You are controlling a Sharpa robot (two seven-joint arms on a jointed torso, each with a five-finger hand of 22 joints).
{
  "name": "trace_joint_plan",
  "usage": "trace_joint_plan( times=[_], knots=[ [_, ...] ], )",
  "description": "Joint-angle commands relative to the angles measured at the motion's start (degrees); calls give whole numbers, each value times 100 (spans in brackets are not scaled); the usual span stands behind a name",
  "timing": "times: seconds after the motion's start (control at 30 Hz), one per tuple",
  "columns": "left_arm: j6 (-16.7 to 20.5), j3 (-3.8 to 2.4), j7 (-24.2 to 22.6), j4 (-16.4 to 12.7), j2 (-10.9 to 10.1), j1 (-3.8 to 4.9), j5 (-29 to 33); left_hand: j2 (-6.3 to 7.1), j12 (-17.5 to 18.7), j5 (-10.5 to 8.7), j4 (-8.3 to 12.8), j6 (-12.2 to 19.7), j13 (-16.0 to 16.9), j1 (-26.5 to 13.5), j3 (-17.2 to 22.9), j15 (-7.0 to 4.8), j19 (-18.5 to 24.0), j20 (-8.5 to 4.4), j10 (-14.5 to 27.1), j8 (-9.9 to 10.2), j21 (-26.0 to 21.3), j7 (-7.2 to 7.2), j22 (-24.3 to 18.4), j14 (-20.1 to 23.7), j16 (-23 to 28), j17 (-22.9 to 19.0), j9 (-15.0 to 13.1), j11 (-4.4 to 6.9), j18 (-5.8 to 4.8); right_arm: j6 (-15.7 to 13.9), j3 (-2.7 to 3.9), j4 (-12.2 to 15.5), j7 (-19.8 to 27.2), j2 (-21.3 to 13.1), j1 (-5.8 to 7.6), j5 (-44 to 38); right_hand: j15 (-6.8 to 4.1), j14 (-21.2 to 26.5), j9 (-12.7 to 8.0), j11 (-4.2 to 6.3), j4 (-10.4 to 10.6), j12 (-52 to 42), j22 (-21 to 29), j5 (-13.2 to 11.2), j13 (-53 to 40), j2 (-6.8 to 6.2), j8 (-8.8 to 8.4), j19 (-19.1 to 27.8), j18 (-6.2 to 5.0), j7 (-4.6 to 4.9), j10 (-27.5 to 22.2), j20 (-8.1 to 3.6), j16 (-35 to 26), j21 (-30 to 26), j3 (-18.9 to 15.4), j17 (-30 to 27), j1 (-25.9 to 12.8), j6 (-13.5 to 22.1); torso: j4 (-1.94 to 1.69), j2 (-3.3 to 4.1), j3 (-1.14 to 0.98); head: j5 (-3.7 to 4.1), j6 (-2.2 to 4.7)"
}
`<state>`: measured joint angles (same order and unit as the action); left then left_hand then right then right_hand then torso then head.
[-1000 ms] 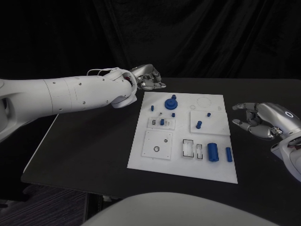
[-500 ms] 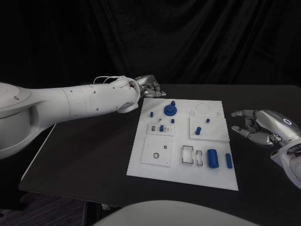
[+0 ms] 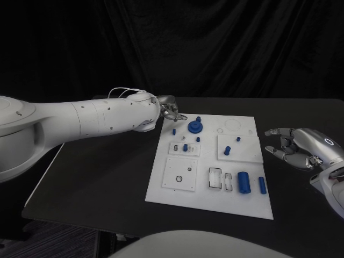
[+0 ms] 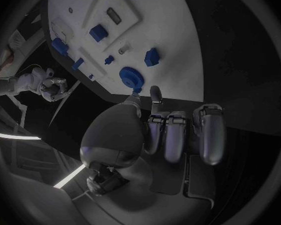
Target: Assemble the parts on the task board
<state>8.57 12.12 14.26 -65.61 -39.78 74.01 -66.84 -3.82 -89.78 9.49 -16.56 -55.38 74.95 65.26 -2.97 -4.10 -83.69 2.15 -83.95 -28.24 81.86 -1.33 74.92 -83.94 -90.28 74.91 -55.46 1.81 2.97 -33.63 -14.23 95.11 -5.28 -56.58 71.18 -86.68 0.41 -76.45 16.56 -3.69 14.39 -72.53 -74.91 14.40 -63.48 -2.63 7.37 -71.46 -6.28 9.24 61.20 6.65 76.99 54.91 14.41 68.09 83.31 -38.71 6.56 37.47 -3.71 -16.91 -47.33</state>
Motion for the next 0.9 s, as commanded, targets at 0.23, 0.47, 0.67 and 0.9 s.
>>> trace_joint_plan(
  times=[0.23, 0.47, 0.67, 0.9],
  knots=[
    [-512, -5, 419, -88, -53, -10, -103, 14, -22, 192, 11, -85, 1505, -64, -117, -74, -71, -32, -605, 61, 48, 14, 1221, -606, 28, 1509, -101, 67, -79, -55, 4, 8, 28, -20, -17, -8, 0, -19, -17, -22, 7, 10, -553, 77, -2, 31, -19, -44, -85, -4, 5, 0, 9, -16, 46, 4, 58, -41, 2, 9, -3, 0, -23],
    [-557, -5, 479, -116, -84, -10, -104, 9, -22, 419, 43, -95, 1505, 108, -159, -91, -47, -54, -605, 41, 7, 33, 1206, -606, 28, 1509, -310, 84, -69, -27, 4, 6, 15, -19, -17, -8, 0, -19, -44, -22, 5, 11, -555, 174, 4, 32, -28, -47, -86, -2, -3, -1, 9, -29, 81, 4, 76, -53, 15, 1, -16, -3, -58],
    [-620, -5, 520, -178, -107, -10, -105, 9, -22, 425, 28, -89, 1505, 112, -183, -93, -32, -57, -605, 13, -14, 34, 1199, -606, 28, 1509, -391, 86, -64, -12, 4, 6, 6, -18, -18, -8, -1, -18, -49, -22, 6, 12, -556, 197, 6, 34, -29, -49, -86, -2, -5, -1, 8, -30, 90, 2, 79, -57, 16, -1, -24, -3, -71],
    [-680, -5, 586, -290, -152, -10, -105, 4, -22, 427, 19, -86, 1505, 105, -194, -93, -23, -58, -605, 5, -27, 35, 1195, -606, 28, 1509, -421, 86, -61, -5, 4, 2, 1, -17, -18, -8, -1, -17, -53, -22, 6, 14, -555, 214, 10, 35, -29, -48, -86, -2, -10, -1, 7, -34, 96, 1, 81, -62, 14, -2, -20, -3, -88]
  ],
)
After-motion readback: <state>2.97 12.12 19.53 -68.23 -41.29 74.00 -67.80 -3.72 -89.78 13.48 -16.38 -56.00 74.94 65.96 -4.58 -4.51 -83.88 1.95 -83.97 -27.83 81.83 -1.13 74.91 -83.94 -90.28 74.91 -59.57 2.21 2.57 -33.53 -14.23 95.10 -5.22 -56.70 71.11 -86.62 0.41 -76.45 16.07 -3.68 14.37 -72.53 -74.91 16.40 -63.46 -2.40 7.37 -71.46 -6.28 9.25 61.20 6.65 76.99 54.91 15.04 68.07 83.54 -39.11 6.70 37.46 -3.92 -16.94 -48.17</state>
